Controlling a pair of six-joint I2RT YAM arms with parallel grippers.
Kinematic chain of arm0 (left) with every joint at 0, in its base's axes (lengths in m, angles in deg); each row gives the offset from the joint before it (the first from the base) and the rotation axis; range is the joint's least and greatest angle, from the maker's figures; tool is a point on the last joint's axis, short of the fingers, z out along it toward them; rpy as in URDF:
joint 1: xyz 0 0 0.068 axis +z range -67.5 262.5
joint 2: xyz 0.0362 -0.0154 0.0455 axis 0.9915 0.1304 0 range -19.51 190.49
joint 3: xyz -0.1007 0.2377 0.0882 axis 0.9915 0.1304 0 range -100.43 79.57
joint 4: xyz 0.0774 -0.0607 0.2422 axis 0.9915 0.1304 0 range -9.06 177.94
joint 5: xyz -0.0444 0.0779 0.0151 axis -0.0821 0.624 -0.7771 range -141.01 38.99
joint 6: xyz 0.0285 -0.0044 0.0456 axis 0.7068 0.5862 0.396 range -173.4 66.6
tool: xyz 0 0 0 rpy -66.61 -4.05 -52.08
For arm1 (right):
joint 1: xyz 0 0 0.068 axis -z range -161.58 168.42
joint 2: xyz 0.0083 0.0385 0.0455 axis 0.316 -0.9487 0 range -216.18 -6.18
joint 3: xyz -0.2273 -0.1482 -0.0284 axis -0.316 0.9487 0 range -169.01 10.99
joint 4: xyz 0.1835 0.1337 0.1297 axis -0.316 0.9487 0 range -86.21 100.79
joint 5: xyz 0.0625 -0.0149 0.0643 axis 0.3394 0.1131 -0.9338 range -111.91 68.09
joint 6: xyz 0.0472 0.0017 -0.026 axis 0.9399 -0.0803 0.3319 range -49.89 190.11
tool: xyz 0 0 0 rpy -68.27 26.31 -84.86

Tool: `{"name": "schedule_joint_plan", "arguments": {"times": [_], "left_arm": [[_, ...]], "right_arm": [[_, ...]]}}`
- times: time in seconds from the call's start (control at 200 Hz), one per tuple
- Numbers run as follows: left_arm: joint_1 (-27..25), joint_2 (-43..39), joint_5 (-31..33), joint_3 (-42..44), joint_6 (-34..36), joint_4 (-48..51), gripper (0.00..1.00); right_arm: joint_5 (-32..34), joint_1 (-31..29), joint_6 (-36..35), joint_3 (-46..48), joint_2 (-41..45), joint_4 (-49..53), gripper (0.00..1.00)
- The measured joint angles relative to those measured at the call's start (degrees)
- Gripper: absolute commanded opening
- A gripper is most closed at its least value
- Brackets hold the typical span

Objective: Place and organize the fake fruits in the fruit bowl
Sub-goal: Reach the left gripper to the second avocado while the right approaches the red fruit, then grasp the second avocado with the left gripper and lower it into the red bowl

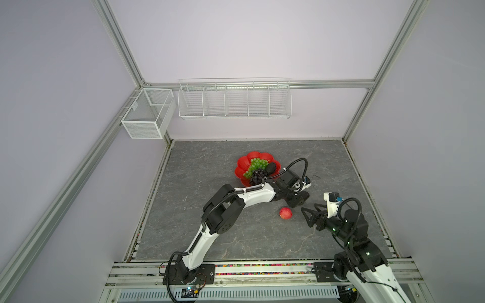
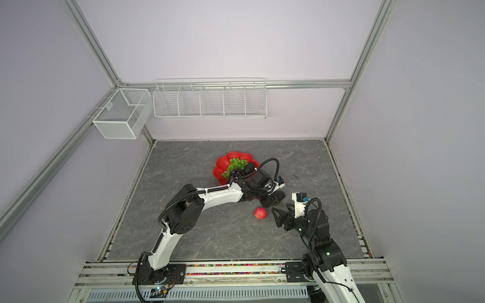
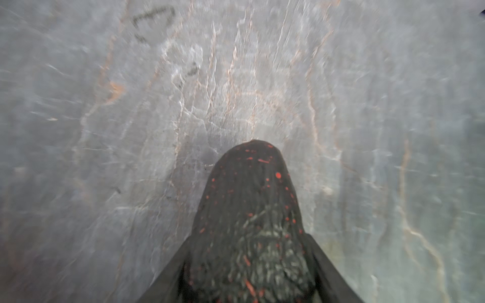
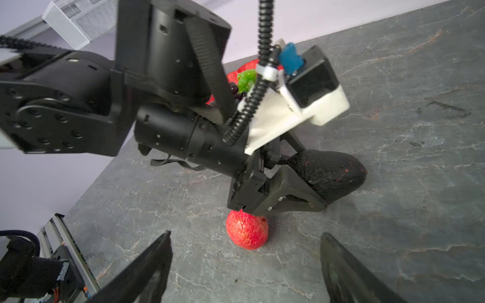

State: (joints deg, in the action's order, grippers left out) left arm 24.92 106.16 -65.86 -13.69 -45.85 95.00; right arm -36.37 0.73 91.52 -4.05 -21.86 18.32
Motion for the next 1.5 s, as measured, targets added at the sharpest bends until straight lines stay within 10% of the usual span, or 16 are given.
{"name": "schedule_joint_plan", "arguments": {"times": [0.495,0.72,1.504], "left_arm": [[16.4,-27.7,14.2,16.3,-11.5,-6.9,0.46],[22.9,-22.8,22.6,13.6,-16.4,3.1,0.46],[26.0,-2.8,25.2,-5.7,-19.0,16.9,0.64]], "right_arm": [[-5.8,-1.3,-2.3,-12.5,-38.9,-18.4,0.89],[-3.6,-9.3,-8.9,-13.2,-46.9,-25.5,0.89],[-1.4,-9.5,-11.0,-11.5,-46.8,-28.3,0.88]]}}
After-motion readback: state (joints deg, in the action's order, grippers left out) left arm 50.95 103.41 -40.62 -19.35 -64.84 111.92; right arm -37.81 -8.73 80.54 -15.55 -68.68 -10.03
